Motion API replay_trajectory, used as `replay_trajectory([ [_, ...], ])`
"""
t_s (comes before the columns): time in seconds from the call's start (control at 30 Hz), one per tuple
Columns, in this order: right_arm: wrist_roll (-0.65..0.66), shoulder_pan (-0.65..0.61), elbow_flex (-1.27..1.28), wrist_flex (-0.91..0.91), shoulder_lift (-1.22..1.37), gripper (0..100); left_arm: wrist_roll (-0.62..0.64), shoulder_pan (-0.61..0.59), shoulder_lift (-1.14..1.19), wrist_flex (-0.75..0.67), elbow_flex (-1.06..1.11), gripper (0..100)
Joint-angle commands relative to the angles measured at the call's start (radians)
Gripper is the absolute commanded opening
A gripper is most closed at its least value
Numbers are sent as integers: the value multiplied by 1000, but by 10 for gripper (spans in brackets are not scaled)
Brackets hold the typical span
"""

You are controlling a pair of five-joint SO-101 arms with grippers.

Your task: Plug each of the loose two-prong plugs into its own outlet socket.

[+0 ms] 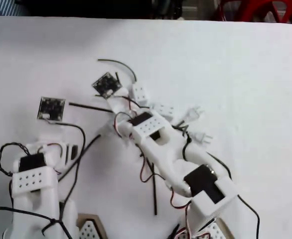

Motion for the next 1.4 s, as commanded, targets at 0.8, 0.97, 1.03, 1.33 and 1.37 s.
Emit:
replay_trajectory([
  [0.8,-61,73,-164,165,-371,17,11,-8,-24,-75,29,242],
  [0.97,-64,248,-267,111,-358,20,11,-8,-24,-75,29,242],
  [1.03,-64,332,-282,22,-329,21,11,-8,-24,-75,29,242],
  [1.33,-235,607,-434,-176,-24,21,11,-8,-24,-75,29,242],
  [1.37,-258,625,-466,-176,19,21,11,-8,-24,-75,29,242],
])
